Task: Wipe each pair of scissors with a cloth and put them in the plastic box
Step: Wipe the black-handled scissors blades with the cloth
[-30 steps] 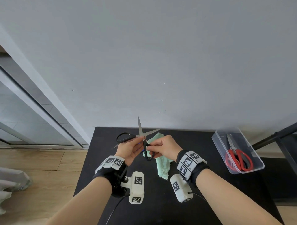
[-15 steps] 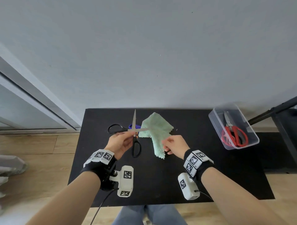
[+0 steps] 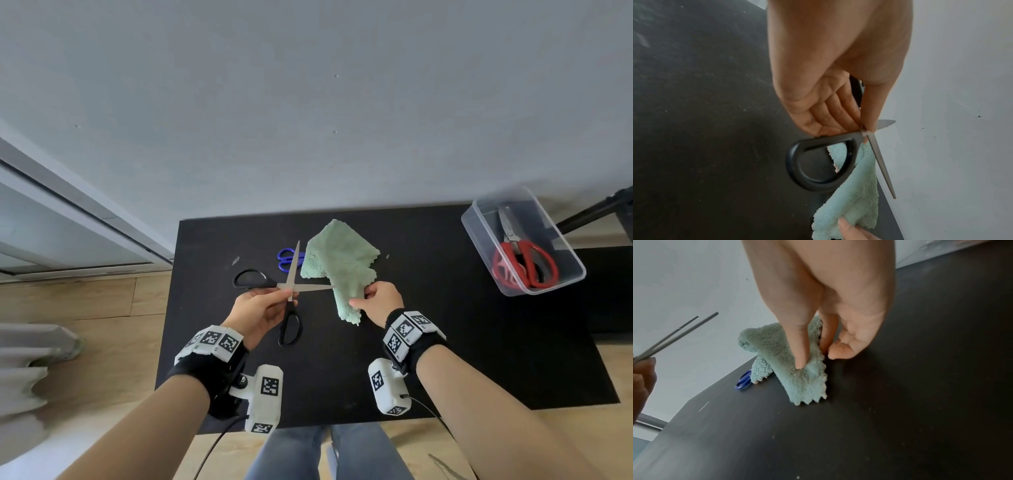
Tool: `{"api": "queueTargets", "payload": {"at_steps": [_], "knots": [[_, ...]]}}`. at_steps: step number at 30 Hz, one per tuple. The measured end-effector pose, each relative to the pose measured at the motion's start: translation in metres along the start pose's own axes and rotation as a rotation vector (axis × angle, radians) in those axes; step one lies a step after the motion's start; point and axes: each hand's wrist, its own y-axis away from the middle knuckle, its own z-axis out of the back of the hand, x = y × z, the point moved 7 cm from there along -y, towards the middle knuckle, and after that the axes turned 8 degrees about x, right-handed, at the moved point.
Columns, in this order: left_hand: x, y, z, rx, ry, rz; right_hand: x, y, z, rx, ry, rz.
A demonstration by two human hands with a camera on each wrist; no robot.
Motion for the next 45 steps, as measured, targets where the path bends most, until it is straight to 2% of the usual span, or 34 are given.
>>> {"api": "queueTargets", "payload": {"at_steps": [10,14,19,24,29,36,42,45], "knots": [[-0.015,-0.002,-0.018,0.027,-0.096,-0.030,0.022,0.017,0.028,-0.016,-0.099,0.049],[-0.033,0.004,-0.035,0.035,-0.198,-0.061,0.049,0.027,0.053,-0.011,-0.155,0.160],[-0.057,0.010,-0.057,0.085,-0.251,-0.118,0.090,0.044,0.078,-0.008,-0.149,0.374],[-0.077,0.012,-0.066,0.058,-0.292,-0.190,0.113,0.048,0.088,0.002,-0.204,0.400],[-0.090,0.017,-0.073,0.048,-0.333,-0.279,0.136,0.057,0.085,0.087,-0.233,0.481],[-0.094,0.021,-0.083,0.077,-0.314,-0.305,0.151,0.064,0.070,0.212,-0.277,0.511],[-0.095,0.020,-0.077,0.066,-0.279,-0.318,0.153,0.067,0.059,0.420,-0.371,0.466],[-0.095,0.021,-0.076,0.060,-0.254,-0.315,0.154,0.068,0.058,0.389,-0.270,0.536]]}}
